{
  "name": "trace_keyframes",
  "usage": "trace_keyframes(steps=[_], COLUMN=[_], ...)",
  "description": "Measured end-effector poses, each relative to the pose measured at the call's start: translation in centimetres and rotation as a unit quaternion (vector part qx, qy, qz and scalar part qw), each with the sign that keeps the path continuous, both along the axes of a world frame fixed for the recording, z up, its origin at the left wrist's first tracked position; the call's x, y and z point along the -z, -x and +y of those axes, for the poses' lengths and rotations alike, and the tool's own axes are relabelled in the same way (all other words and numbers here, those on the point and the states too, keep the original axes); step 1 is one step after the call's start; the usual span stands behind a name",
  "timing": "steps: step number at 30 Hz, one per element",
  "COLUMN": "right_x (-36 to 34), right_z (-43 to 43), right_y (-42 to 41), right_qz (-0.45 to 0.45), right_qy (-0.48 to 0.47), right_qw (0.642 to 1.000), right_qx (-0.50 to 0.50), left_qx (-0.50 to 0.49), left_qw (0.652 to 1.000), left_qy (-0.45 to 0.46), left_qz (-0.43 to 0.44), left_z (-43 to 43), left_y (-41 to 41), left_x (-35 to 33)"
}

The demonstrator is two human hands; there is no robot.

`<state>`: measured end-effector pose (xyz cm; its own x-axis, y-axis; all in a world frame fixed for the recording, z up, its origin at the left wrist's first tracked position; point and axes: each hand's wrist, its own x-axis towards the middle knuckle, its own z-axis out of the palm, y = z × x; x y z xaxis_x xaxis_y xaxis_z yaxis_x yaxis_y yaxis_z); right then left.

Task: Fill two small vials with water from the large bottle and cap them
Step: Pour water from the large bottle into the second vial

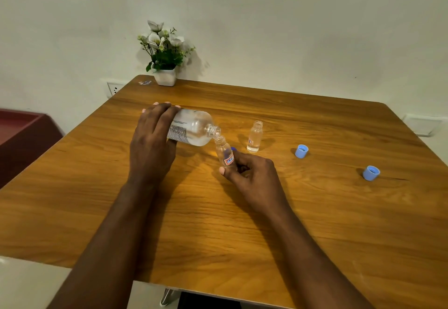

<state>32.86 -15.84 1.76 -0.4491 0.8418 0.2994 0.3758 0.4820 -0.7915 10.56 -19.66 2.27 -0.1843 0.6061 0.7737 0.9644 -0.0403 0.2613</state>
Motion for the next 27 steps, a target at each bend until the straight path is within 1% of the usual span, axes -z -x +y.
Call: trace_keyframes(steps=[8,27], right_x=[-0.10,0.08], right_z=[-0.09,0.08], right_y=[0.04,0.07], right_qz=[-0.004,-0.005], right_qy=[0.007,0.014], right_qw=[1.000,1.000], right_qx=[-0.008,-0.008], left_qx=[-0.013,-0.017], left_qw=[1.000,0.999], left_qy=[-0.022,-0.042], left_qz=[0.011,0.025], left_z=[-0.10,-0.14], left_y=[-0.08,-0.12], left_x=[-0.11,-0.32])
